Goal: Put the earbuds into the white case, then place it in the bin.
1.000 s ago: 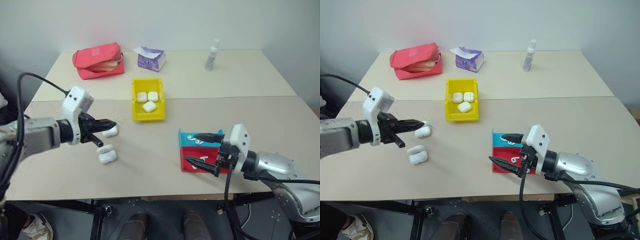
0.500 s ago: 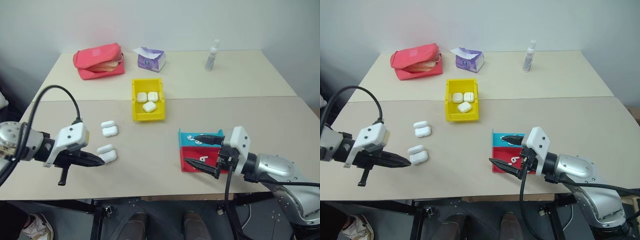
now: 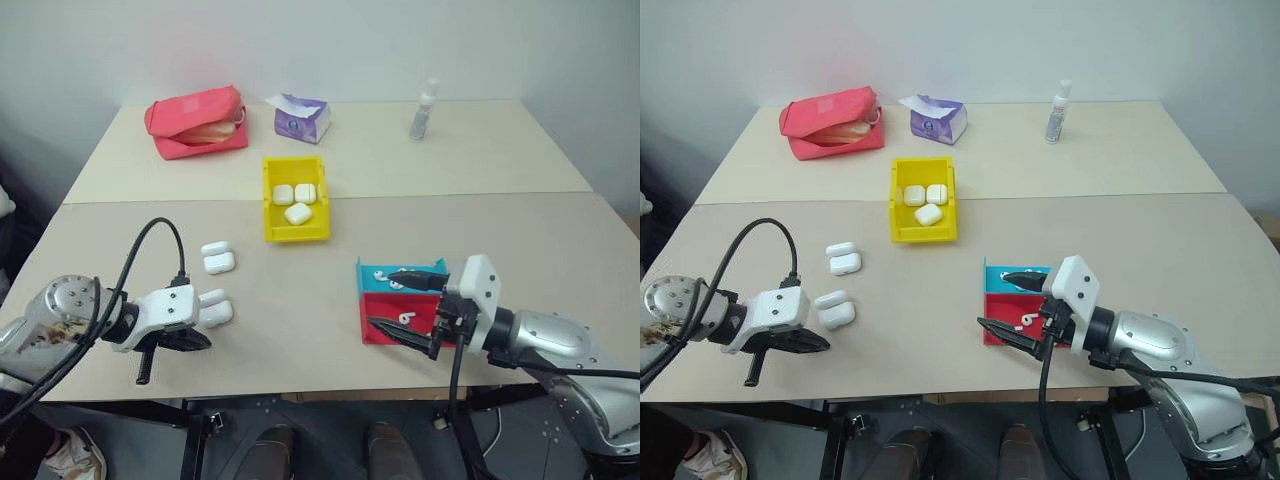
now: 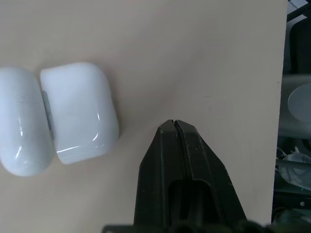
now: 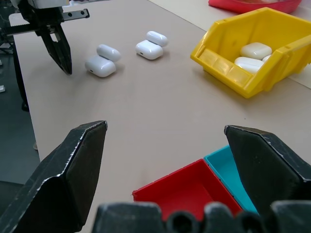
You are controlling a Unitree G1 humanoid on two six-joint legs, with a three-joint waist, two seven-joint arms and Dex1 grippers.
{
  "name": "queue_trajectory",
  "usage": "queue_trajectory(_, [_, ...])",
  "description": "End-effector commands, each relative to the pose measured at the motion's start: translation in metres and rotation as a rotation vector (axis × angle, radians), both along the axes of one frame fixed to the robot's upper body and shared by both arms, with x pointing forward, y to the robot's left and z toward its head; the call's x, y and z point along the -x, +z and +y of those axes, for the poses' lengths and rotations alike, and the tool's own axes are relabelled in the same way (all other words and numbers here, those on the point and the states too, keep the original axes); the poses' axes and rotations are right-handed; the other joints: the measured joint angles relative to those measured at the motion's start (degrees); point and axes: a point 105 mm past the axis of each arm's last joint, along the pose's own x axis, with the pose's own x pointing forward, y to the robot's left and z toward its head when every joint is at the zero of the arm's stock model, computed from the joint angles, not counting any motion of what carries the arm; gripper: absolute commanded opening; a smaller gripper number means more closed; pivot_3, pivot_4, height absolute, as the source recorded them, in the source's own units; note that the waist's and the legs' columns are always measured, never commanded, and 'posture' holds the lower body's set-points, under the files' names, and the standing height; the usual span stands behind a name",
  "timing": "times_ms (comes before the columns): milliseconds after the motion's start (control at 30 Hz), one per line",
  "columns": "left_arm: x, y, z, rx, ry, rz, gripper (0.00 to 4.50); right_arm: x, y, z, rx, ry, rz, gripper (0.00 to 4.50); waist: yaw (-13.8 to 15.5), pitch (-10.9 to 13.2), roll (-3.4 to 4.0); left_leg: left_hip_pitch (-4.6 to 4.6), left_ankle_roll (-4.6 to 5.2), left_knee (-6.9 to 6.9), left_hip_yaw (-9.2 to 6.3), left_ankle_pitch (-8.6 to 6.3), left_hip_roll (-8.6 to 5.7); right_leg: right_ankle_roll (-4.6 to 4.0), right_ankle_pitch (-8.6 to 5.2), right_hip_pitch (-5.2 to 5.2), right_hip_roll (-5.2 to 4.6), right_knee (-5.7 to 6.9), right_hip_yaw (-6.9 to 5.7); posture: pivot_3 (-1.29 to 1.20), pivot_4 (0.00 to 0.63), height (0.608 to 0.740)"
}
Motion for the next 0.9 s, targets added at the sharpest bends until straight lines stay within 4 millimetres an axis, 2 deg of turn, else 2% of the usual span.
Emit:
queue_trajectory(33, [-0.011, 0.003, 0.001, -0.025, 0.015, -0.056, 0.02, 0.005, 0.010, 0.001, 0.004, 0.006, -0.048, 4.50, 0.0, 0.0, 0.00, 0.00, 0.00, 0.01, 0.00, 0.00, 0.00, 0.00, 0.00, 0.00, 0.00, 0.01, 0.00, 0.00, 0.150, 0.740])
queue_trajectory(333, [-0.026, 0.004, 0.000, -0.039, 0.045, -0.082, 0.02, 0.007, 0.011, 0.001, -0.006, 0.002, -0.043, 4.50, 0.0, 0.0, 0.00, 0.00, 0.00, 0.03, -0.01, 0.00, 0.00, 0.00, 0.00, 0.01, 0.00, 0.09, -0.02, 0.00, 0.150, 0.740])
queue_trajectory(900, [-0.046, 0.012, 0.013, -0.100, 0.072, -0.133, 0.02, 0.008, 0.011, 0.000, -0.003, 0.005, -0.038, 4.50, 0.0, 0.0, 0.00, -0.01, 0.00, 0.06, -0.03, 0.00, 0.00, 0.01, 0.00, 0.01, 0.02, 0.27, -0.04, 0.00, 0.150, 0.740])
